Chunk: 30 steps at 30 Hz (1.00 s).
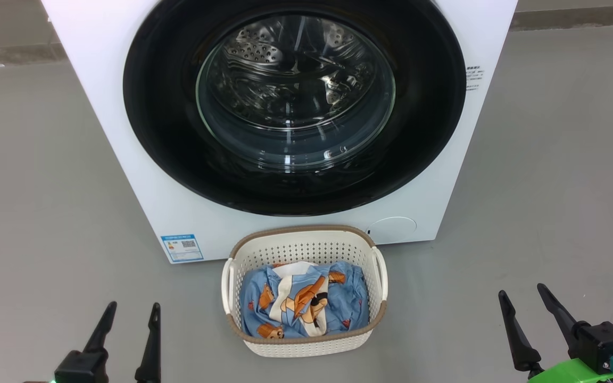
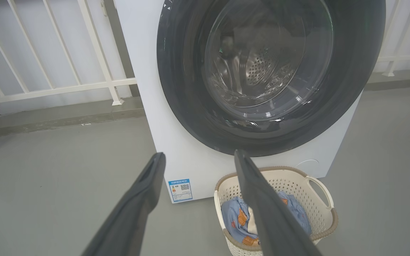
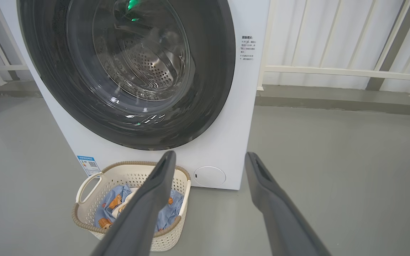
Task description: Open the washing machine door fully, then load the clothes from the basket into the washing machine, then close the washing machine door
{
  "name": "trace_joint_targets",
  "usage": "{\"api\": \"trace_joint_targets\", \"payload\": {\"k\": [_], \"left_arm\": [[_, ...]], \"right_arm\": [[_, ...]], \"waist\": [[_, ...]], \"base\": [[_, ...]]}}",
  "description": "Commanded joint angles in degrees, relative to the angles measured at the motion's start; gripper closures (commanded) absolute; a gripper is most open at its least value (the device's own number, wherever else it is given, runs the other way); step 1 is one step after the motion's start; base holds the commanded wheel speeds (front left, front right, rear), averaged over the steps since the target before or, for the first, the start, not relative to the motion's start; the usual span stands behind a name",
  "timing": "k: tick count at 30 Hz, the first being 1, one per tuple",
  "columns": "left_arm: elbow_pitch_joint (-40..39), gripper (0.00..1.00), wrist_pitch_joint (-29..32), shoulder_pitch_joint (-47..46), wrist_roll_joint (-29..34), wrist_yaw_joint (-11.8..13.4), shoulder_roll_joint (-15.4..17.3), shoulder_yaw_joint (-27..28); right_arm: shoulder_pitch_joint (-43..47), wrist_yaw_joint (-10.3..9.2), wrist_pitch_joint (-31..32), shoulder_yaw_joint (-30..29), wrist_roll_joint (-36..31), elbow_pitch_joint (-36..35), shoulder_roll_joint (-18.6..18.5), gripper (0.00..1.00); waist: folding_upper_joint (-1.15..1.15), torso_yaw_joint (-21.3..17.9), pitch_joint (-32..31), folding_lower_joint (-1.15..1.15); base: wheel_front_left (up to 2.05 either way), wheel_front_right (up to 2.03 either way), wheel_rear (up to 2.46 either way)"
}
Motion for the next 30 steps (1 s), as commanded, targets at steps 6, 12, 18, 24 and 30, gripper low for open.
{"api": "trace_joint_targets", "payload": {"k": [6,12,18,24,30], "left_arm": [[-1.94,0.00,-0.54,-1.12,0.08,0.01,0.94,1.97],[-1.64,0.00,-0.54,-1.08,-0.03,0.09,0.94,1.89],[-1.57,0.00,-0.54,-0.98,-0.11,0.32,0.94,1.63],[-1.85,0.00,-0.54,-0.95,-0.16,0.44,0.94,1.66],[-1.95,0.00,-0.54,-0.98,-0.23,0.38,0.94,1.65]], "right_arm": [[-0.23,0.09,-0.69,1.18,-0.57,-1.58,-0.75,0.00],[-0.17,0.09,-0.69,1.14,-0.48,-1.63,-0.89,0.00],[-0.12,0.09,-0.69,1.14,-0.38,-1.74,-0.94,0.00],[-0.23,0.09,-0.69,1.18,-0.26,-1.69,-0.91,0.00],[-0.19,0.09,-0.69,1.05,-0.30,-1.64,-0.89,0.00]], "waist": [[0.00,0.02,-0.03,0.00],[0.00,0.05,-0.13,0.00],[0.00,-0.04,-0.09,0.00],[0.00,-0.26,0.00,0.00],[0.00,-0.36,0.06,0.00]], "base": [[0.00,0.00,0.00],[0.03,0.04,-0.07],[0.41,0.41,-0.83],[0.89,0.89,-1.78],[1.22,1.22,-2.44]]}}
